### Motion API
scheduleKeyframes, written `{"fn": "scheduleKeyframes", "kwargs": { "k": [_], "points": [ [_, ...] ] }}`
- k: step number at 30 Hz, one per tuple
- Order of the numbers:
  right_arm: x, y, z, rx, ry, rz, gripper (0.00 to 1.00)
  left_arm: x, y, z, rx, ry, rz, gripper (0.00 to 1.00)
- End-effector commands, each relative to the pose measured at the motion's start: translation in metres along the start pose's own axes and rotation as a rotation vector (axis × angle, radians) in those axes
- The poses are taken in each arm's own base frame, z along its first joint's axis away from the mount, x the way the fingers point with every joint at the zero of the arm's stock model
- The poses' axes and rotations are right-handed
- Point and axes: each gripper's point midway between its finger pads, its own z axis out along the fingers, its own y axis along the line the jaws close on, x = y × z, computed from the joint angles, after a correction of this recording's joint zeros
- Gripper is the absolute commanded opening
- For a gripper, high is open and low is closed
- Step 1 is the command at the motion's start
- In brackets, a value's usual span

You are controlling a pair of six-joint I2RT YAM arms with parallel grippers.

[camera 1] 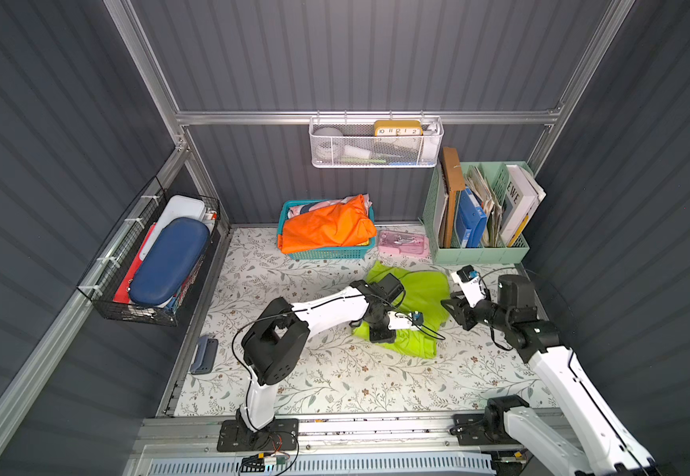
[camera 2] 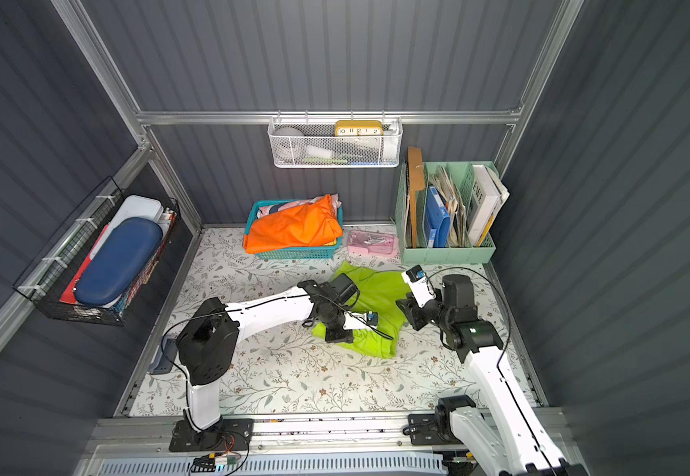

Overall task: Roll up the shorts
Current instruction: Roll the shorts at the center of the board.

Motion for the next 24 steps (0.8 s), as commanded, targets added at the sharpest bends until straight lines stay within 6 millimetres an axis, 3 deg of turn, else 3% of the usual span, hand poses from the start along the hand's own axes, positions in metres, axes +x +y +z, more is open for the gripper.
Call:
{"fn": "scheduleKeyframes", "kwargs": {
  "k": [1, 5, 13, 20, 24],
  "points": [
    [-0.001, 0.009, -0.015, 0.007, -0.030, -0.117, 0.42, 0.001, -0.028, -0.009, 0.209, 0.004, -0.144, 0.21],
    [-0.003, 0.025, -0.034, -0.006, -0.070, -0.235, 0.46, -0.004, -0.033, -0.006, 0.308, -0.022, -0.216, 0.24],
    [-0.016, 0.072, -0.076, -0.087, -0.231, -0.503, 0.57, 0.012, -0.021, 0.029, 0.378, 0.021, -0.301, 0.28],
    [0.004, 0.109, -0.104, -0.212, -0.259, -0.671, 0.58, 0.028, 0.009, 0.056, 0.434, 0.019, -0.424, 0.29],
    [0.021, 0.124, -0.104, -0.300, -0.257, -0.719, 0.55, 0.043, 0.024, 0.070, 0.443, 0.037, -0.487, 0.30]
  ]
}}
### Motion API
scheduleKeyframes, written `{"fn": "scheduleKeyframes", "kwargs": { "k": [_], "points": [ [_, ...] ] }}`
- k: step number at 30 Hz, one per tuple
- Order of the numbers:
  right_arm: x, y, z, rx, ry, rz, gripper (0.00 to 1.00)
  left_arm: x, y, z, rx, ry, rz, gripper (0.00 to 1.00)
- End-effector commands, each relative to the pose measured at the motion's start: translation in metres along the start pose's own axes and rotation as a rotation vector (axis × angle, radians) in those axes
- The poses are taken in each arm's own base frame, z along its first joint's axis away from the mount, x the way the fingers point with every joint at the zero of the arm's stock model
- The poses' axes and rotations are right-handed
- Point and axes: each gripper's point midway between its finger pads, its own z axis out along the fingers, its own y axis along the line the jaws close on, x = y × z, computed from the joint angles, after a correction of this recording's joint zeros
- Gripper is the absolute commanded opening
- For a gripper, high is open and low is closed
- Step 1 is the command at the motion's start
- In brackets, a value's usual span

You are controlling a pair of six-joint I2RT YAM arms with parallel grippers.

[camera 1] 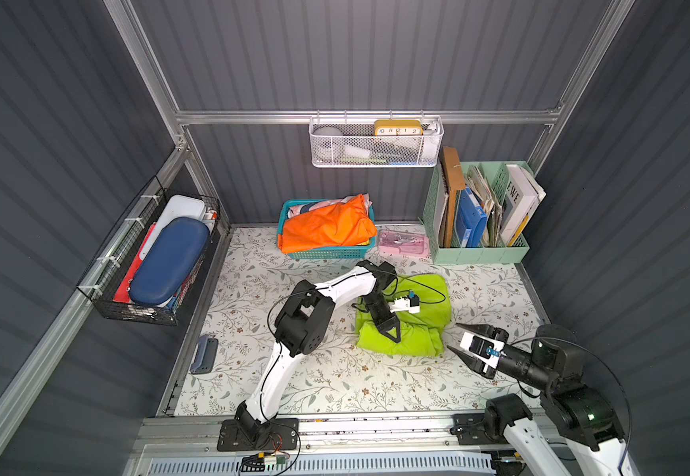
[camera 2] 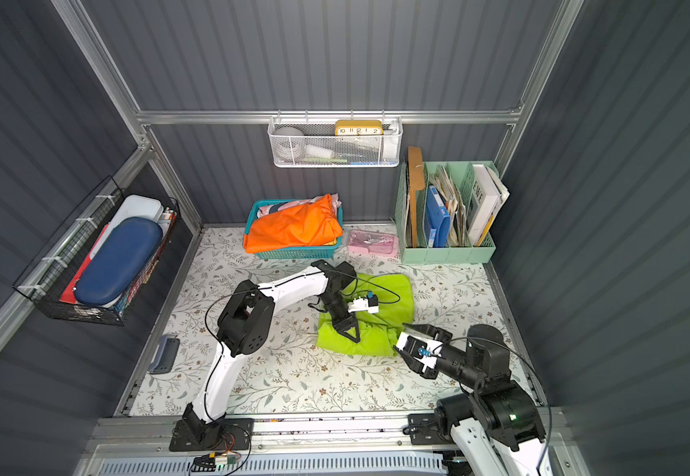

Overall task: Roll up the shorts
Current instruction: Roll the shorts at the center of the board.

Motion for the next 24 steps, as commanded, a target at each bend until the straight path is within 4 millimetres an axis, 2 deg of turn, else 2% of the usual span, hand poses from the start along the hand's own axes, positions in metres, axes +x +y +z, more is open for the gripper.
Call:
{"fn": "scheduleKeyframes", "kwargs": {
  "k": [1, 6, 12, 19, 24],
  "points": [
    [0.005, 0.029, -0.001, -0.126, -0.014, -0.066, 0.55, 0.042, 0.043, 0.031, -0.018, 0.111, -0.127, 0.30],
    [0.033, 0.038, 0.018, -0.210, 0.055, -0.108, 0.56, 0.047, 0.052, 0.033, -0.021, 0.117, -0.155, 0.31],
    [0.074, 0.057, 0.063, -0.371, 0.204, -0.177, 0.59, 0.046, 0.061, 0.023, -0.030, 0.090, -0.174, 0.32],
    [0.096, 0.042, 0.108, -0.293, 0.247, -0.278, 0.61, 0.046, 0.068, 0.014, -0.042, 0.072, -0.185, 0.35],
    [0.117, 0.029, 0.124, -0.246, 0.345, -0.349, 0.64, 0.049, 0.070, 0.018, -0.034, 0.078, -0.195, 0.38]
  ]
}}
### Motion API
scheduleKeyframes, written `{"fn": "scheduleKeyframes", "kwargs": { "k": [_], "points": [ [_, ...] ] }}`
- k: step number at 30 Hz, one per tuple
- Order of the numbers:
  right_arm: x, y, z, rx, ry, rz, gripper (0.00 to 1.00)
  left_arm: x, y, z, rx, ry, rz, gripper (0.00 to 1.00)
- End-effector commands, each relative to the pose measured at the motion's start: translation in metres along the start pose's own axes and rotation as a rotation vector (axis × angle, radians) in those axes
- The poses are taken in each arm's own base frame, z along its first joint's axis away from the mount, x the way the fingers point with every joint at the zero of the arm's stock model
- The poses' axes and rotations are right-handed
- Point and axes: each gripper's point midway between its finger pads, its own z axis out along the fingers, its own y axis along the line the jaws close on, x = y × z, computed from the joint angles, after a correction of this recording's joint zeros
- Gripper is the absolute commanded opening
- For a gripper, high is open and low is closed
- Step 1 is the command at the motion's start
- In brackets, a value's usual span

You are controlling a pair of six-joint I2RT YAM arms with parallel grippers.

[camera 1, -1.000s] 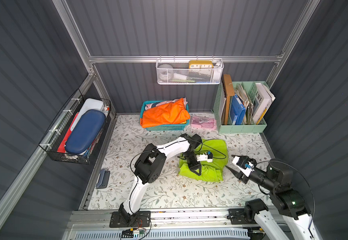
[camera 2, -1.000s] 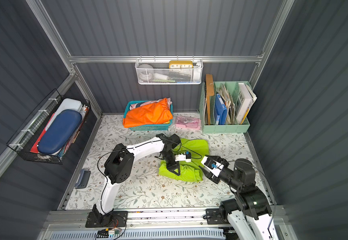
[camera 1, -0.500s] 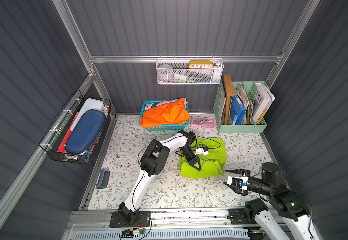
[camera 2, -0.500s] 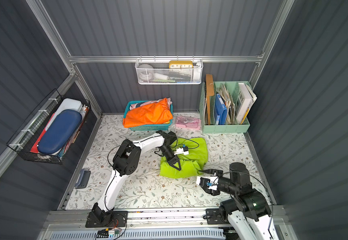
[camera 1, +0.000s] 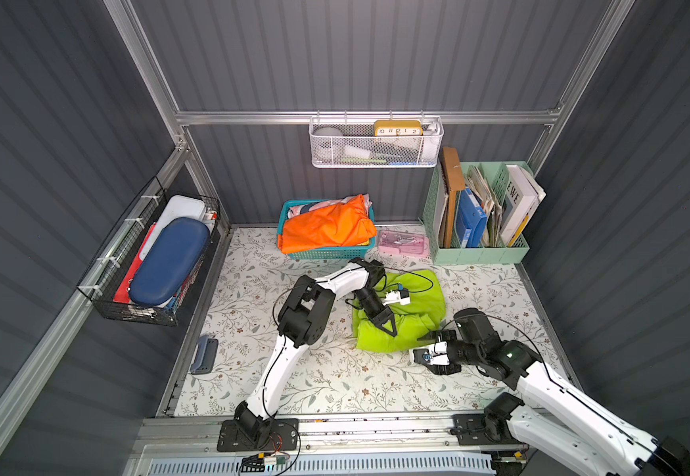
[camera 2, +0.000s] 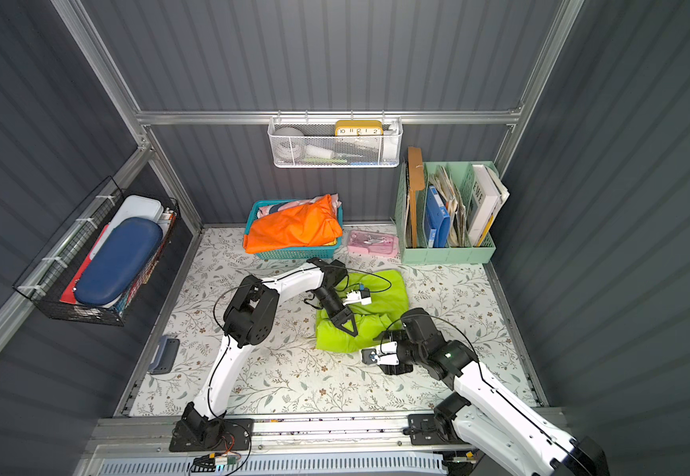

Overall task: Roll up the shorts
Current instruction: Roll the shorts at the center of the board.

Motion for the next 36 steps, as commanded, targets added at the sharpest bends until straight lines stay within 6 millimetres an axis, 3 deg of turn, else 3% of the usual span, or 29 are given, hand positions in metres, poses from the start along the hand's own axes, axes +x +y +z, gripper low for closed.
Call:
{"fn": "scheduleKeyframes", "kwargs": {
  "k": [1, 4, 17, 21, 26, 29, 32, 36],
  "points": [
    [0.014, -0.021, 0.011, 0.080, 0.087, -0.063, 0.64, 0.038, 0.052, 0.018, -0.118, 0.128, -0.071, 0.38],
    [0.017, -0.023, 0.021, 0.076, 0.095, -0.076, 0.72, 0.038, 0.052, 0.018, -0.116, 0.128, -0.069, 0.39],
    [0.045, -0.021, 0.067, 0.024, 0.182, -0.059, 0.73, 0.040, 0.047, 0.019, -0.114, 0.132, -0.062, 0.41],
    [0.056, -0.018, 0.081, -0.018, 0.230, -0.042, 0.71, 0.037, 0.037, 0.020, -0.084, 0.116, -0.052, 0.43],
    [0.062, -0.009, 0.093, -0.072, 0.244, -0.002, 0.55, 0.038, 0.031, 0.021, -0.083, 0.120, -0.040, 0.46],
    [0.065, -0.004, 0.096, -0.104, 0.251, 0.020, 0.32, 0.039, 0.028, 0.020, -0.088, 0.123, -0.037, 0.51],
    [0.065, 0.001, 0.097, -0.139, 0.251, 0.034, 0.03, 0.040, 0.021, 0.016, -0.089, 0.114, -0.025, 0.65],
    [0.059, 0.008, 0.095, -0.196, 0.216, 0.056, 0.00, 0.045, 0.015, 0.011, -0.114, 0.110, -0.012, 0.76]
  ]
}}
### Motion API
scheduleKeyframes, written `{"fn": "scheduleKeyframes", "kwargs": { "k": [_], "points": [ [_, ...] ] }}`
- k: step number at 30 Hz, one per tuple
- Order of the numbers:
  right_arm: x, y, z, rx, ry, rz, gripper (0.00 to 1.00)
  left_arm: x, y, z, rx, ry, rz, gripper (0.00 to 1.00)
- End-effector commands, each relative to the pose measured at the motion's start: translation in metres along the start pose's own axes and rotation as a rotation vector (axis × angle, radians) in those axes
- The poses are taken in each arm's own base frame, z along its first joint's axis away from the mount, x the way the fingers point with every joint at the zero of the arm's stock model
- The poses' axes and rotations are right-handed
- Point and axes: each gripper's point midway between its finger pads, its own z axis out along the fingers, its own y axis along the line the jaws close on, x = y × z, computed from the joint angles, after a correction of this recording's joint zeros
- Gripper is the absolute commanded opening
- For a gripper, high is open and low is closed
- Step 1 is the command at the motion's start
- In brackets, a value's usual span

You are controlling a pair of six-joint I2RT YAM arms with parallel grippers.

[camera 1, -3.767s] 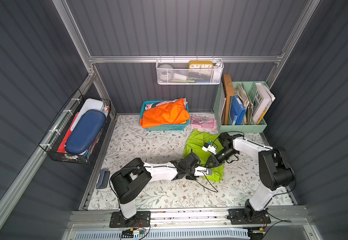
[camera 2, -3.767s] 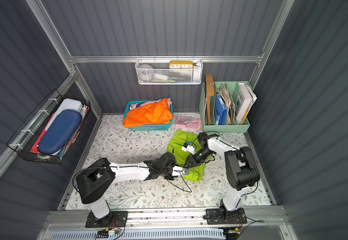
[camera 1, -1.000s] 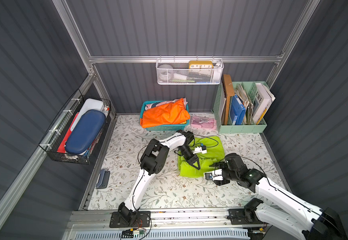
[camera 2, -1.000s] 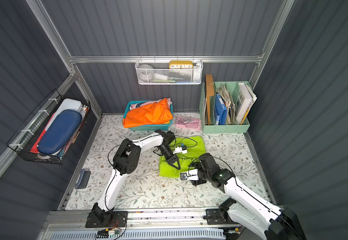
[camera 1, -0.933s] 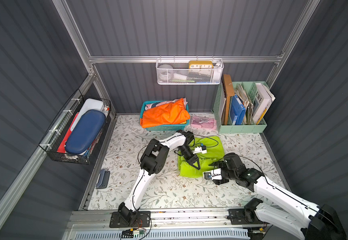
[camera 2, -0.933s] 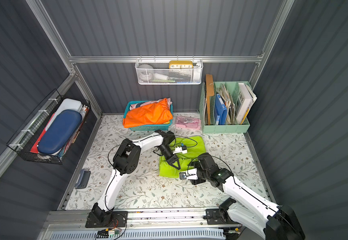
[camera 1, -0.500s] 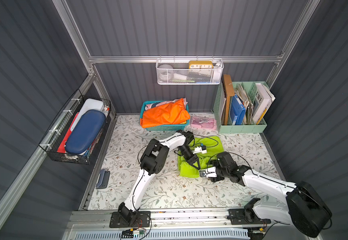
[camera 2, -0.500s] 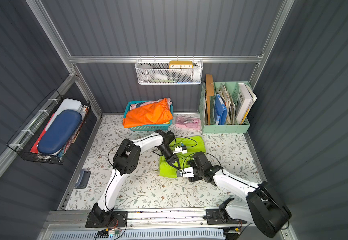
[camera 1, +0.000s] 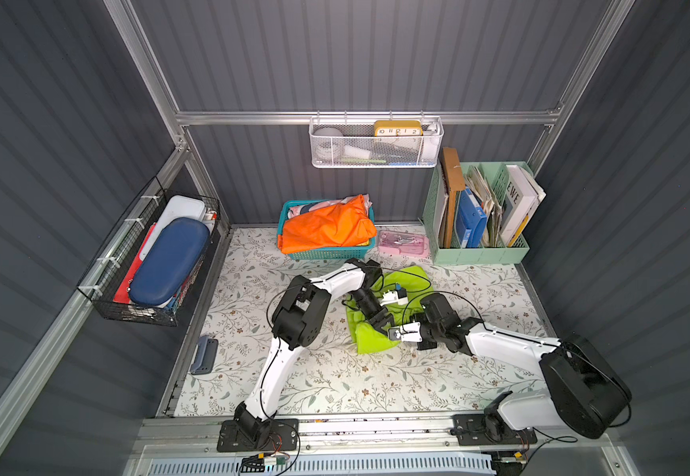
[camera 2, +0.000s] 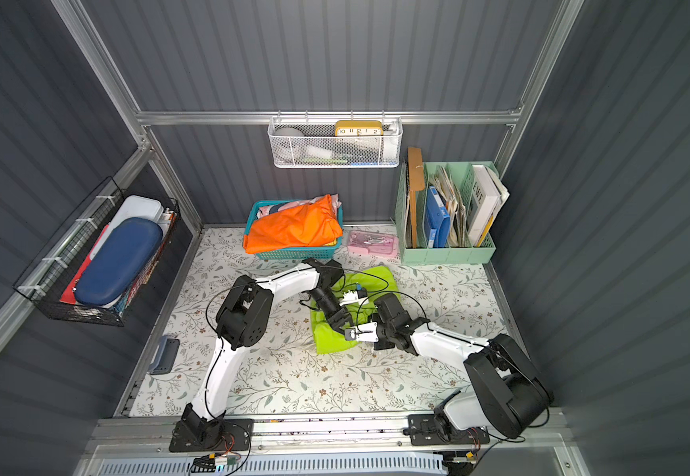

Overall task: Roll up the shorts
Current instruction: Roll the shorts at the center of the board.

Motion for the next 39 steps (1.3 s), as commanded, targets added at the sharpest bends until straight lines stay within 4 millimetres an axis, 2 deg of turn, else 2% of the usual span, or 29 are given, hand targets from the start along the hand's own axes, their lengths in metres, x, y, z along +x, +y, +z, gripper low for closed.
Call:
{"fn": "scheduleKeyframes", "kwargs": {
  "k": [1, 3, 4, 8, 17, 20, 24, 30, 34, 37, 39],
  "points": [
    [0.007, 0.046, 0.003, -0.204, 0.006, 0.053, 0.00, 0.041, 0.031, 0.015, -0.137, 0.142, -0.030, 0.79],
    [0.007, 0.051, -0.001, -0.240, 0.008, 0.059, 0.00, 0.040, 0.027, 0.009, -0.156, 0.132, -0.016, 0.85],
    [0.000, 0.055, -0.004, -0.270, -0.029, 0.069, 0.00, 0.037, 0.022, 0.004, -0.157, 0.120, -0.005, 0.88],
    [-0.002, 0.064, -0.014, -0.324, -0.048, 0.113, 0.00, 0.018, 0.016, -0.022, -0.238, 0.060, 0.078, 1.00],
    [-0.003, 0.072, -0.022, -0.379, -0.055, 0.155, 0.00, -0.005, 0.005, -0.061, -0.371, -0.017, 0.166, 1.00],
    [-0.005, 0.077, -0.027, -0.436, -0.059, 0.186, 0.00, -0.012, 0.002, -0.081, -0.441, -0.057, 0.193, 1.00],
    [-0.006, 0.075, -0.030, -0.472, -0.060, 0.236, 0.00, -0.025, -0.007, -0.123, -0.555, -0.156, 0.238, 1.00],
    [-0.012, 0.067, -0.036, -0.559, -0.029, 0.357, 0.00, -0.032, -0.014, -0.190, -0.814, -0.262, 0.259, 1.00],
    [-0.023, 0.057, -0.042, -0.645, -0.033, 0.492, 0.00, -0.040, -0.036, -0.222, -0.931, -0.355, 0.324, 1.00],
    [-0.025, 0.052, -0.043, -0.691, -0.002, 0.569, 0.00, -0.034, -0.052, -0.234, -0.992, -0.393, 0.394, 1.00],
    [-0.028, 0.047, -0.043, -0.706, 0.000, 0.629, 0.00, -0.018, -0.054, -0.228, -1.003, -0.370, 0.414, 0.99]
  ]
}}
